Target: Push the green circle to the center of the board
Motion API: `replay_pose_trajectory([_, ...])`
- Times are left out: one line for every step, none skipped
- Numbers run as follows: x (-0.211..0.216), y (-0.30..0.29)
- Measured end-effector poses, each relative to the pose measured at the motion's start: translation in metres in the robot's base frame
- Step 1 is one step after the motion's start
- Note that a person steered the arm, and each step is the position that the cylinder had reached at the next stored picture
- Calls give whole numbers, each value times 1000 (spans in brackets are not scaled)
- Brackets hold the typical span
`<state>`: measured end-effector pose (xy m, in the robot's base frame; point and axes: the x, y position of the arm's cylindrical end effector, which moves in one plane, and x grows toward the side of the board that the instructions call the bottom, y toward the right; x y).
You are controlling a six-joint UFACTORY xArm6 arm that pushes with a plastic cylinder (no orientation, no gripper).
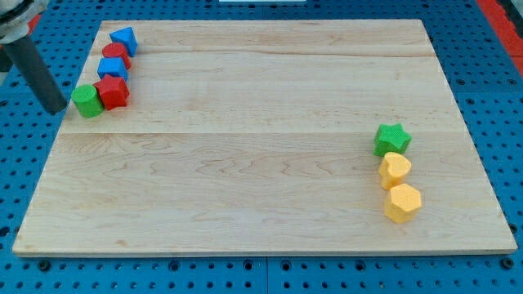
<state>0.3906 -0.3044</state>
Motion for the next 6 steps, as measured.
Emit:
replay_pose_trajectory([-12,0])
replay_pose_trajectory([-16,0])
replay_pose_trajectory([-15,22])
replay_pose_trajectory([6,38])
replay_pose_trajectory([13,69])
replay_pose_trajectory([19,102])
